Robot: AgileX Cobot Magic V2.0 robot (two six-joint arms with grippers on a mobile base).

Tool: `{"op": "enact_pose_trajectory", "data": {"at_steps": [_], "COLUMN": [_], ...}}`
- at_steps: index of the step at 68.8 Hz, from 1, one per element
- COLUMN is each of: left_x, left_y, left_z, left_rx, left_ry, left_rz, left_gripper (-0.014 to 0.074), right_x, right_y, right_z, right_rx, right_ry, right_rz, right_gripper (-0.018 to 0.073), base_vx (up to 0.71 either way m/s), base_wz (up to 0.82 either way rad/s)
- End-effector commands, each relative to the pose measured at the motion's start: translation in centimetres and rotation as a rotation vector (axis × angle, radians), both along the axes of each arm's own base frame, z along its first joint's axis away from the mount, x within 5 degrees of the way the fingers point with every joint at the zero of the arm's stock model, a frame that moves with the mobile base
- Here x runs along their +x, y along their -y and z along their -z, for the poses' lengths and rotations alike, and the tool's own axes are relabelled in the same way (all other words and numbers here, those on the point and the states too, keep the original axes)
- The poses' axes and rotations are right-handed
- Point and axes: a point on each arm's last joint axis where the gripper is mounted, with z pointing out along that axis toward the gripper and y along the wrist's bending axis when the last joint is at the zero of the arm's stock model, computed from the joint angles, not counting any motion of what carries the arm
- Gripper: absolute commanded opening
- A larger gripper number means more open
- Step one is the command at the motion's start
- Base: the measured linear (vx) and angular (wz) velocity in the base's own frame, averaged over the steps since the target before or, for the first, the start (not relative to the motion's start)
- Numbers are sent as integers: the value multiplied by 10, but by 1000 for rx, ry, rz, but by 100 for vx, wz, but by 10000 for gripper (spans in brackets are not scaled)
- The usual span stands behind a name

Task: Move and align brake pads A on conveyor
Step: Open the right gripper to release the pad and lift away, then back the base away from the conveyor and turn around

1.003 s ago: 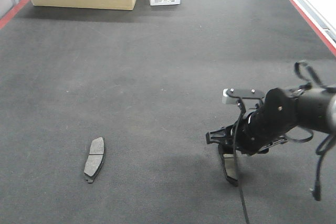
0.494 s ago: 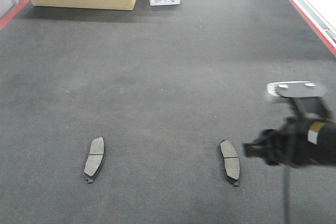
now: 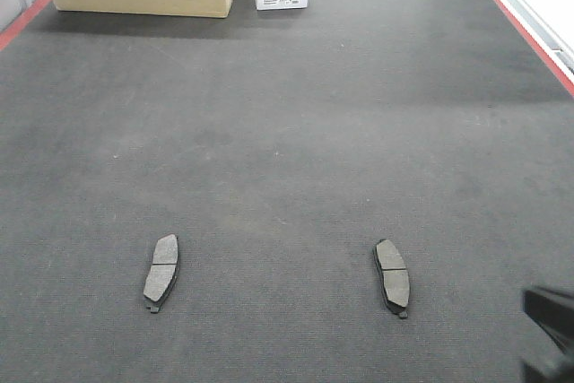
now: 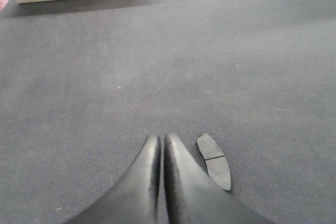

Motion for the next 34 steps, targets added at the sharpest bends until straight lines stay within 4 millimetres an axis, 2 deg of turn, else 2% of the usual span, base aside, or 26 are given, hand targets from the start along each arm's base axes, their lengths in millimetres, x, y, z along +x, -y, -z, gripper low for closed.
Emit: {"op": "enact_pose_trajectory", "data": {"at_steps": [1, 16, 34], "left_x": [2, 2, 2], "left_y": [1, 1, 1], "left_z": [-14, -14, -14], "left_rx": [-23, -23, -23], "left_ry": [87, 87, 87], "left_rz": [1, 1, 1], "left_gripper": [-6, -6, -6], "right_x": [-10, -32, -34], "right_y": [3, 10, 11], "right_z": [-10, -5, -8], "right_rx": [22, 52, 63], "right_ry": [135, 234, 265], "right_rz": [-8, -7, -7], "right_gripper": [-10, -10, -10], "base_vx": [0, 0, 0], "base_wz": [0, 0, 0]}}
